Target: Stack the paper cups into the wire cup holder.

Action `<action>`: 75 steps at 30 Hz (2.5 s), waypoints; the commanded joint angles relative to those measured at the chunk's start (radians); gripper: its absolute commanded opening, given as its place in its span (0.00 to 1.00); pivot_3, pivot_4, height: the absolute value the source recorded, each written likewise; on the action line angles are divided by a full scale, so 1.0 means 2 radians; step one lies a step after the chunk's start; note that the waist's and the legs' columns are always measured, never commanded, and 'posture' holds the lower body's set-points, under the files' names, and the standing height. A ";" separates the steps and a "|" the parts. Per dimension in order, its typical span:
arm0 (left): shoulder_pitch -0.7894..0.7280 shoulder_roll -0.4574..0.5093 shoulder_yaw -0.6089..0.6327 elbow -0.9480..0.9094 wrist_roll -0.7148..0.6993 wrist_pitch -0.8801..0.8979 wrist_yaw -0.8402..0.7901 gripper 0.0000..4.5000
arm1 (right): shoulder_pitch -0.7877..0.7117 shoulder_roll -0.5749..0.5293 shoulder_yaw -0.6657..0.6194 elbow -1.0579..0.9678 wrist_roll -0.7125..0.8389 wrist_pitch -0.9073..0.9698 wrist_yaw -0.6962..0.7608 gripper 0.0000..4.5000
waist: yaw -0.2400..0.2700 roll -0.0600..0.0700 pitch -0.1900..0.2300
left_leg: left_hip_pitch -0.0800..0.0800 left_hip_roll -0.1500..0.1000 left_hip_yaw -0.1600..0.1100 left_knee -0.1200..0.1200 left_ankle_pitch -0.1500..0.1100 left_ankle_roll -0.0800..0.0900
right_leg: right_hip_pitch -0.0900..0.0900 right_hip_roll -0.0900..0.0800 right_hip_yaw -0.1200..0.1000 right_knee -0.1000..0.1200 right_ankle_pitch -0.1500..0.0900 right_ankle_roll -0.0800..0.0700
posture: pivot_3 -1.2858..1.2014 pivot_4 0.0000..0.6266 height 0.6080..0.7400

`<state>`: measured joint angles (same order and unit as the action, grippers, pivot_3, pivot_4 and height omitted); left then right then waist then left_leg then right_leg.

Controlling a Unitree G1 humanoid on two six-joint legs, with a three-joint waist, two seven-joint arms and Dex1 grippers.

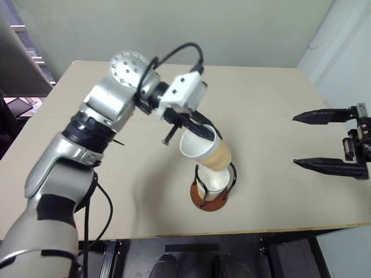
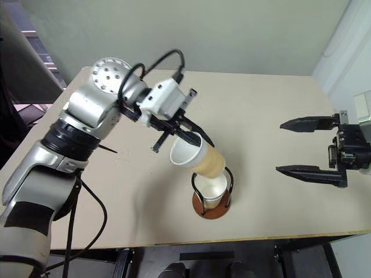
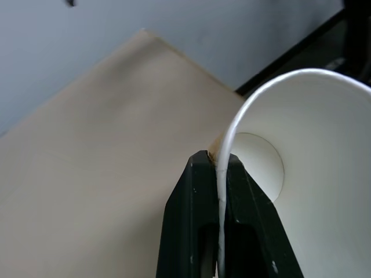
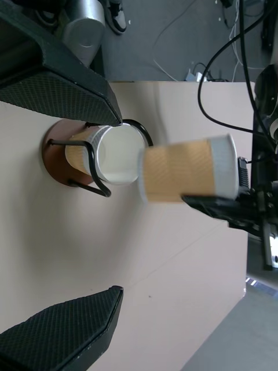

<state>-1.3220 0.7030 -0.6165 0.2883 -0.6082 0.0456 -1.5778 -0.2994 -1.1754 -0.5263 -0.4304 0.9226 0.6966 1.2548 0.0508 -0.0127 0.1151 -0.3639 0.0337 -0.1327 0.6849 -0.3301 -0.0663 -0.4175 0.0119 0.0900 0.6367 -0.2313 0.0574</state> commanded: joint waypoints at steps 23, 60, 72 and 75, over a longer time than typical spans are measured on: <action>-0.033 -0.016 -0.095 0.033 0.019 -0.076 -0.018 0.01 | 0.056 -0.006 -0.096 -0.056 0.026 0.033 -0.036 1.00 | 0.003 0.000 0.000 | -0.001 -0.001 0.000 0.002 -0.001 0.002 | 0.000 0.000 0.000 0.000 -0.001 0.002 | 0.52 0.24 1.00; -0.037 -0.114 0.057 0.086 0.096 -0.076 -0.018 0.99 | 0.026 -0.003 -0.021 -0.031 -0.003 -0.013 -0.038 1.00 | 0.005 0.000 0.000 | -0.001 -0.002 0.001 0.007 -0.002 0.004 | 0.002 0.000 -0.001 0.002 -0.001 0.005 | 0.52 0.24 1.00; -0.024 -0.075 0.122 0.098 0.122 -0.057 -0.017 0.99 | 0.016 -0.006 -0.003 -0.010 -0.015 -0.026 -0.024 1.00 | 0.005 0.000 0.000 | -0.001 -0.002 0.002 0.007 -0.002 0.004 | 0.002 0.000 -0.001 0.002 -0.001 0.005 | 0.52 0.24 1.00; 0.017 -0.012 0.143 0.080 0.115 -0.028 -0.018 0.99 | 0.013 -0.004 0.017 0.005 -0.029 -0.034 -0.018 1.00 | 0.000 0.002 -0.001 | -0.001 -0.002 0.002 0.007 -0.002 0.004 | 0.002 0.000 0.000 0.002 -0.001 0.005 | 0.52 0.24 1.00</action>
<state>-1.3184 0.6325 -0.3777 0.4764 -0.3657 -0.0433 -1.5820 -0.2608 -1.1755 -0.4968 -0.4338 0.8807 0.6495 1.2093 0.0514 -0.0089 0.1131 -0.3643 0.0306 -0.1294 0.6982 -0.3347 -0.0573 -0.4144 0.0123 0.0897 0.6413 -0.2338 0.0671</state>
